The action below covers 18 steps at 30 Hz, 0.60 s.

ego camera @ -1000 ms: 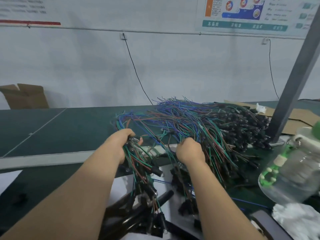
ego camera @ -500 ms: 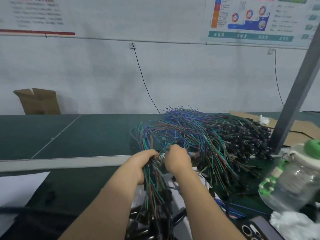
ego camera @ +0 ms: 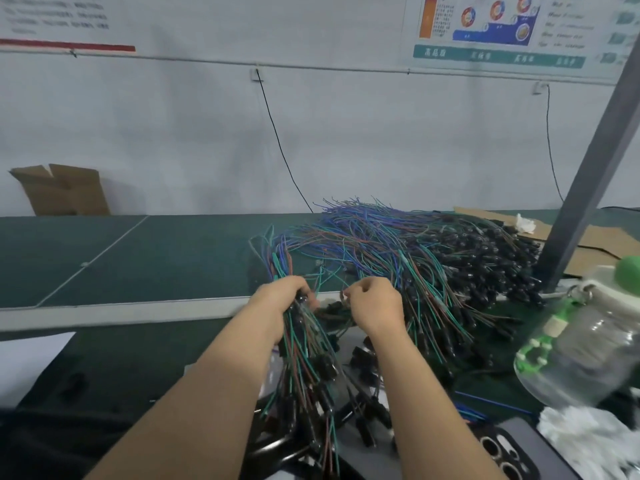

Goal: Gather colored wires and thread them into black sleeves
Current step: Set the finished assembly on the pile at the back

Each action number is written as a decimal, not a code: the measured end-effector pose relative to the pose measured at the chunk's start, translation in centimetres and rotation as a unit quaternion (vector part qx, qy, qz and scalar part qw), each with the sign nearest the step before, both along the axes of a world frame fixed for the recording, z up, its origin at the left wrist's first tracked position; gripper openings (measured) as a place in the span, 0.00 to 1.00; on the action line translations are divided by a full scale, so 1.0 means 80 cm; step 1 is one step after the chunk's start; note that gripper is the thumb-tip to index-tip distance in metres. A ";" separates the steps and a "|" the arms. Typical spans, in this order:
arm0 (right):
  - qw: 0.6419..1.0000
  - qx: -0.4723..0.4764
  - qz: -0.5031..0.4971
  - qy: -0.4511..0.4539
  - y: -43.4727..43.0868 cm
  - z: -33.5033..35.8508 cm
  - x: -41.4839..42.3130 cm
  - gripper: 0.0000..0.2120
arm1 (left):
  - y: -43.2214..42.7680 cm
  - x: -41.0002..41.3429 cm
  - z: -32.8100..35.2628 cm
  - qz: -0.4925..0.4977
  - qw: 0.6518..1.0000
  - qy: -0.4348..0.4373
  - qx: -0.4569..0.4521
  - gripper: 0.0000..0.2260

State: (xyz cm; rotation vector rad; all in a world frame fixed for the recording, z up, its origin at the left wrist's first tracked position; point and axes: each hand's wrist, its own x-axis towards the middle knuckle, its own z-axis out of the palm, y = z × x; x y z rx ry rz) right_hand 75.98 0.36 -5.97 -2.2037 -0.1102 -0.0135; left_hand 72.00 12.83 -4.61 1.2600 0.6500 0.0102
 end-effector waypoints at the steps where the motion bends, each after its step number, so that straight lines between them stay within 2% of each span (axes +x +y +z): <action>1: 0.999 0.029 0.008 0.017 0.000 -0.003 0.002 0.14 | 0.005 -0.002 0.001 -0.005 1.000 -0.012 -0.012 0.14; 2: 0.998 0.049 0.019 0.029 0.002 -0.005 0.003 0.15 | 0.010 -0.006 0.003 -0.016 0.999 -0.020 -0.033 0.15; 5: 0.995 0.047 0.053 0.066 0.017 -0.005 0.006 0.18 | 0.015 -0.018 0.013 -0.045 0.992 -0.029 -0.116 0.09; 6: 0.993 0.057 0.057 0.083 0.023 -0.003 0.007 0.19 | 0.013 -0.021 0.016 -0.059 0.991 -0.025 -0.115 0.08; 9: 0.970 0.167 0.065 0.164 0.042 0.004 0.009 0.16 | 0.002 -0.023 0.011 -0.097 0.994 0.028 0.031 0.09; 11: 0.948 0.232 0.069 0.207 0.051 0.010 0.003 0.12 | -0.002 -0.019 0.006 -0.069 0.981 0.061 0.169 0.05; 12: 0.946 0.236 0.074 0.210 0.054 0.012 0.001 0.13 | -0.002 -0.016 0.006 -0.054 0.963 0.071 0.255 0.04; 14: 0.951 0.217 0.099 0.195 0.056 0.012 0.000 0.14 | 0.000 -0.010 0.000 -0.038 0.900 0.110 0.420 0.14; 15: 0.952 0.214 0.115 0.185 0.058 0.011 -0.001 0.13 | 0.000 -0.009 -0.001 -0.046 0.881 0.108 0.458 0.17; 16: 0.952 0.212 0.131 0.176 0.056 0.013 -0.004 0.12 | 0.001 -0.008 -0.002 -0.062 0.885 0.085 0.454 0.17; 18: 0.955 0.190 0.160 0.162 0.053 0.013 -0.006 0.14 | -0.001 -0.010 -0.001 -0.100 0.933 0.031 0.345 0.17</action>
